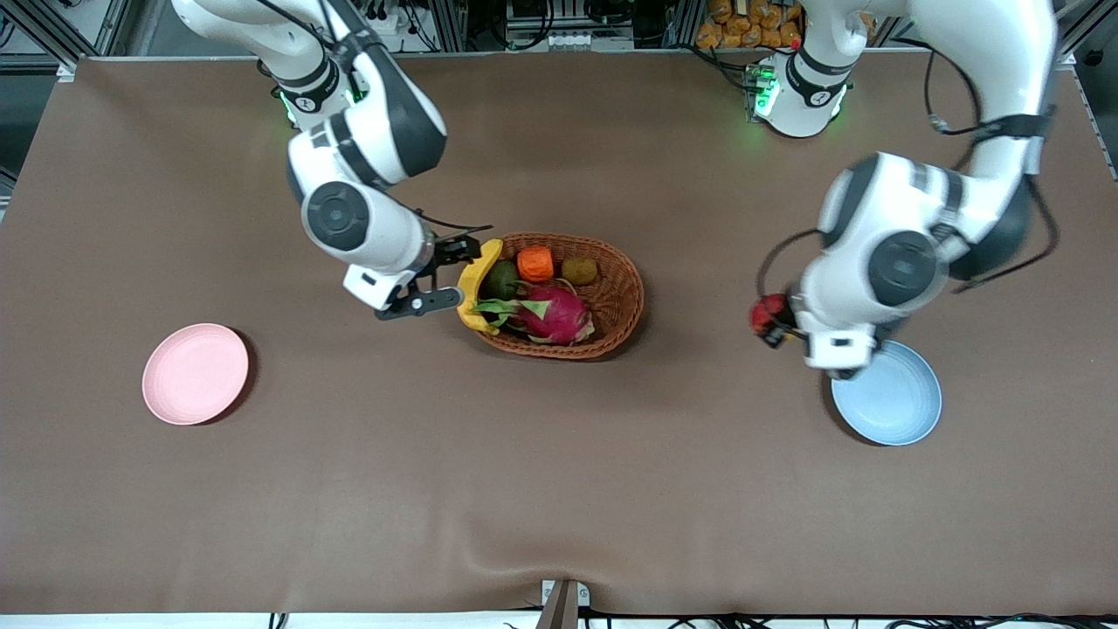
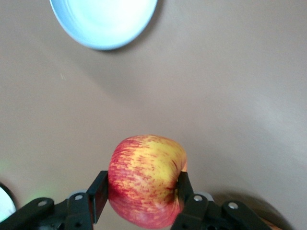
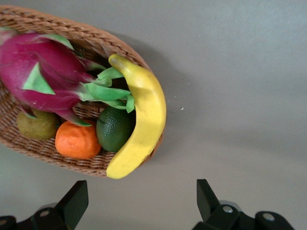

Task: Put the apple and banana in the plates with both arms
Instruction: 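Carry the apple toward the blue plate while the right gripper reaches the banana, then lower the apple onto the blue plate while the right gripper grasps the banana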

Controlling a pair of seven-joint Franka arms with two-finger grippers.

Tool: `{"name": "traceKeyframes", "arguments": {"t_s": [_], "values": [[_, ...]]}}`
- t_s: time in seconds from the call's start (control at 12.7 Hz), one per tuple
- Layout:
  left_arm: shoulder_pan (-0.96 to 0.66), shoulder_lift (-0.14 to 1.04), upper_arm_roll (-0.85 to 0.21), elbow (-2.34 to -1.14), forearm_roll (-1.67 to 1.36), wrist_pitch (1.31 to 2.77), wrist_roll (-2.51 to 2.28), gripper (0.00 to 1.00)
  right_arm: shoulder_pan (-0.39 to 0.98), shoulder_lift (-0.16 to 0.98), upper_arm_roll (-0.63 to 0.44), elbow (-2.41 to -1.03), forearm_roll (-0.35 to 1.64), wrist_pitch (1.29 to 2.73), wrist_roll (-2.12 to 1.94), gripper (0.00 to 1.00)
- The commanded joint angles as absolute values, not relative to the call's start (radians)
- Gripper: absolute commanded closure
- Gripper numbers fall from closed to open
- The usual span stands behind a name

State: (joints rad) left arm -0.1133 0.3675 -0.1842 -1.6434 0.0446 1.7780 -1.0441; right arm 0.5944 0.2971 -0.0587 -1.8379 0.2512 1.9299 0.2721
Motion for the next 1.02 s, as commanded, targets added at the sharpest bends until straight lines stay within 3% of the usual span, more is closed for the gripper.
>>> {"name": "traceKeyframes", "arguments": {"t_s": [0.0,0.47,0.95], "values": [[-0.019,0.389,-0.198,-1.651,0.083,1.776,-0.858,1.00,0.609,0.276,-0.071,-1.960,0.267,2.044,0.322,0.00],[0.193,0.541,-0.196,-1.667,0.109,2.004,-0.484,1.00,0.664,0.330,-0.071,-2.000,0.267,2.195,0.503,0.00],[0.229,0.641,-0.195,-1.649,0.153,2.164,-0.290,1.00,0.681,0.377,-0.071,-2.000,0.267,2.218,0.505,0.00]]}}
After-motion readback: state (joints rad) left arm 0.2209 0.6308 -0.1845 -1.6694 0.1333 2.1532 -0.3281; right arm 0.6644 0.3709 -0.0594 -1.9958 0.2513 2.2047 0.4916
